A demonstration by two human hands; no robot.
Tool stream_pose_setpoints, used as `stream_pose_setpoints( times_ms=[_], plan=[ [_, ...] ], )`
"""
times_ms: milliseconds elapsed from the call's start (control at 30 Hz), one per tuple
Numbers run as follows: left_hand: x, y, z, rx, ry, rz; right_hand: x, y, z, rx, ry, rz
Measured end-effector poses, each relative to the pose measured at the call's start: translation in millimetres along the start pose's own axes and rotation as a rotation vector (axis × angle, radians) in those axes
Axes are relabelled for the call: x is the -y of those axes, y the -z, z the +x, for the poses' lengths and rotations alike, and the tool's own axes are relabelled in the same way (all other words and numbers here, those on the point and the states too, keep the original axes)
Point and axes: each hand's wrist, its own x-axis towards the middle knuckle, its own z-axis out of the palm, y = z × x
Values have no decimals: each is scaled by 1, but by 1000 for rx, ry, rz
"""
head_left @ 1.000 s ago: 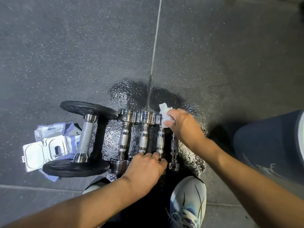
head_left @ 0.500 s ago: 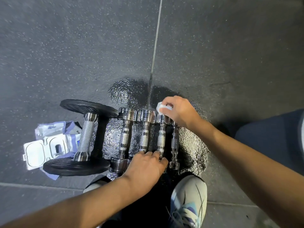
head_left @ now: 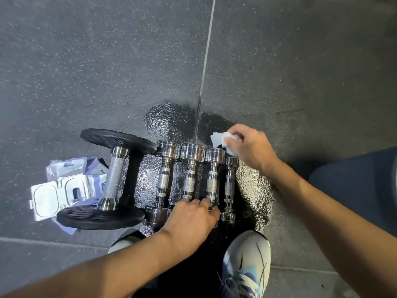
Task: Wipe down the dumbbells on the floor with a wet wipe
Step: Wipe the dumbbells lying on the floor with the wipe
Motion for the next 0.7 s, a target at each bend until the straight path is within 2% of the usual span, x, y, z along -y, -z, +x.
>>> stream_pose_setpoints(
  times_ms=[100, 233, 433, 567, 700],
  plan=[
    [0, 0, 0, -1, -3, 8, -2, -6, -21, 139, 6, -37],
    [0, 0, 2, 14, 5, 24, 3, -29, -43, 197, 46, -115],
    [0, 0, 2, 29, 13, 29, 8, -29, -28, -24, 33, -103],
    [-1, 2, 3, 40, 16, 17, 8, -38, -32, 9, 51, -241],
    [-1, 3, 2, 40, 12, 14, 6, -51, -40, -22, -10, -112]
  ],
)
